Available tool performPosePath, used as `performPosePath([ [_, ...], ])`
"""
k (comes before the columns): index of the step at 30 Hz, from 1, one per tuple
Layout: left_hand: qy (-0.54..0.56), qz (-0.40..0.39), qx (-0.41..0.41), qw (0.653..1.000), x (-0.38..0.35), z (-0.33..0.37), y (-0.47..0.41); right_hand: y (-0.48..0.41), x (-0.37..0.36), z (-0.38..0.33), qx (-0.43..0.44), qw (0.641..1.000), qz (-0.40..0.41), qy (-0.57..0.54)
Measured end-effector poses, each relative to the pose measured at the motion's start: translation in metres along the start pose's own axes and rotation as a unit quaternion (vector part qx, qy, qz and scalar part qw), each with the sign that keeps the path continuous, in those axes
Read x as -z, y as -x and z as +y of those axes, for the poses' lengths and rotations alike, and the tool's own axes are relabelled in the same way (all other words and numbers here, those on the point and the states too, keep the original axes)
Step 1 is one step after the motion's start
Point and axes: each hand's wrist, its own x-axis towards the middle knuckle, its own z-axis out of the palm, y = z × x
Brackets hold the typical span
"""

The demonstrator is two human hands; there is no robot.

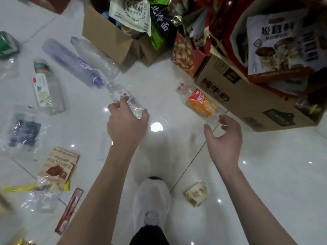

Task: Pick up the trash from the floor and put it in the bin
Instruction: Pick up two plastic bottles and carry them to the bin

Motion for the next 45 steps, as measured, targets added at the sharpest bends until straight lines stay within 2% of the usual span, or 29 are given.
performPosePath([
  [5,-0.037,0.048,0.024,0.998,-0.036,0.000,-0.023,-0.036,-0.024,0.013,0.019,0.999,0.004,0.049],
  [9,-0.056,0.026,0.057,0.996,-0.055,0.002,-0.039,-0.067,-0.041,0.012,0.039,0.996,-0.002,0.083],
  [15,-0.003,0.007,0.067,0.998,-0.066,-0.006,-0.041,-0.098,-0.058,0.015,0.064,0.988,-0.035,0.139],
  [20,0.048,-0.007,0.054,0.997,-0.062,-0.015,-0.025,-0.091,-0.066,0.029,0.025,0.977,-0.072,0.197],
  [24,0.064,-0.015,0.026,0.998,-0.042,-0.016,0.003,-0.063,-0.059,0.025,-0.024,0.983,-0.086,0.163],
  [29,0.053,-0.017,-0.029,0.998,0.036,0.001,0.049,-0.014,-0.005,-0.029,-0.027,0.990,-0.090,0.101],
  [35,0.092,0.021,-0.069,0.993,0.171,0.053,0.120,0.051,0.107,-0.129,0.007,0.995,-0.095,0.021],
  [40,0.105,0.049,-0.062,0.991,0.297,0.101,0.192,0.114,0.213,-0.217,0.012,0.992,-0.110,-0.057],
  [45,0.152,0.063,-0.018,0.986,0.420,0.140,0.310,0.198,0.333,-0.292,0.023,0.982,-0.153,-0.107],
])
